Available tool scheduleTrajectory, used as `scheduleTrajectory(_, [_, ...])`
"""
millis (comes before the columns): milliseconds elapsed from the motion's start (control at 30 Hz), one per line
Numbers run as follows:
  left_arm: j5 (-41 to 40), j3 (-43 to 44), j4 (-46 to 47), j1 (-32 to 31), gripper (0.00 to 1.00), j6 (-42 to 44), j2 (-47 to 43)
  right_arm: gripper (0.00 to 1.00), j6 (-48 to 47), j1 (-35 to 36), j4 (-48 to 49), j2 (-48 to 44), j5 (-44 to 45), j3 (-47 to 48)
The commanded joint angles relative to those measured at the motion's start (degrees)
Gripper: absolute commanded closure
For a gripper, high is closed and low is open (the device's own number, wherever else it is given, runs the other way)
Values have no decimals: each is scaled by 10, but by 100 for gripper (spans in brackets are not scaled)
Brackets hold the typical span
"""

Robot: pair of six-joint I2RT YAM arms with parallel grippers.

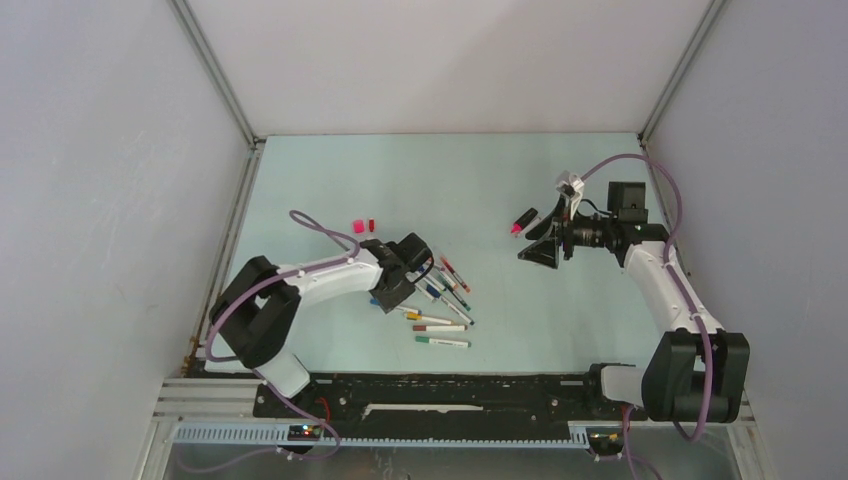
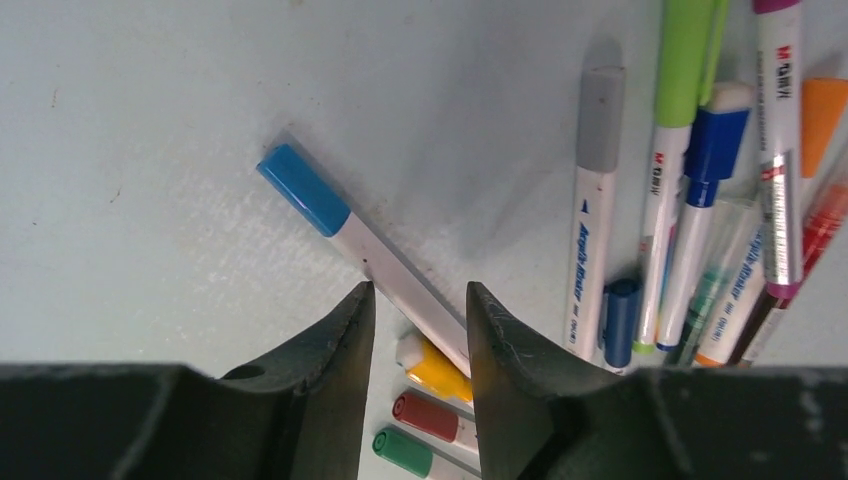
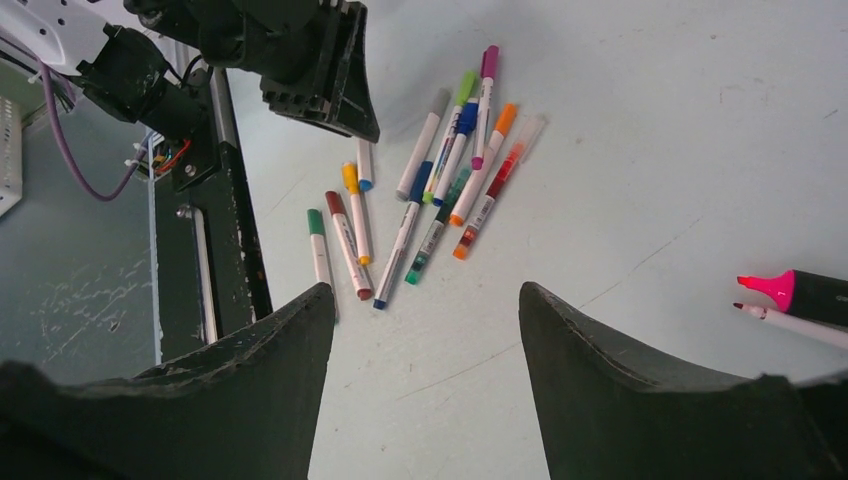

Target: Open the pen caps

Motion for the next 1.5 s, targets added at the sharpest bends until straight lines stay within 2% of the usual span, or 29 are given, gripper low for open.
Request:
scheduleTrajectory(0, [10,28,-14,4,58,7,13,30,-1,-3,10,-11,-2,12])
scheduleTrajectory(367, [37,-9,40,36,62,14,48,30,4,-7,11,-19,-10,12])
scheduleTrajectory(433, [33,-13,48,41,66,15,48,30,5,-10,11,-21,-12,12])
scheduleTrajectory(567, [19,-11,46,53,83,19,44,30,6,-14,11,-23,-14,12])
scheduleTrajectory(667, [2,-9,41,61,91,26,32,30,7,-16,11,-24,-15,12])
scheduleTrajectory(800, [-44,-5,32,64,95,43,-14,30,1,-17,4,-19,-22,12])
scheduleTrajectory(933, [-75,-18,56,64,100,92,-98,30,-15,-13,-15,-7,-62,12])
scheduleTrajectory(1067, [-33,-79,189,63,100,221,-234,30,-47,9,-34,-9,-81,11])
scheduleTrajectory(1200, [121,-211,470,63,100,377,-368,29,-25,56,-17,-6,-78,10])
scheduleTrajectory(1267, [163,-267,599,62,100,404,-407,27,91,71,82,-7,-64,-10])
scheduleTrajectory(1300, [182,-285,661,62,100,415,-415,27,187,76,151,-7,-60,-31])
scheduleTrajectory(1400, [232,-287,760,52,100,444,-403,26,356,101,318,-11,-32,-73])
scheduleTrajectory(1467, [251,-270,802,38,100,458,-376,25,426,125,377,-12,0,-84])
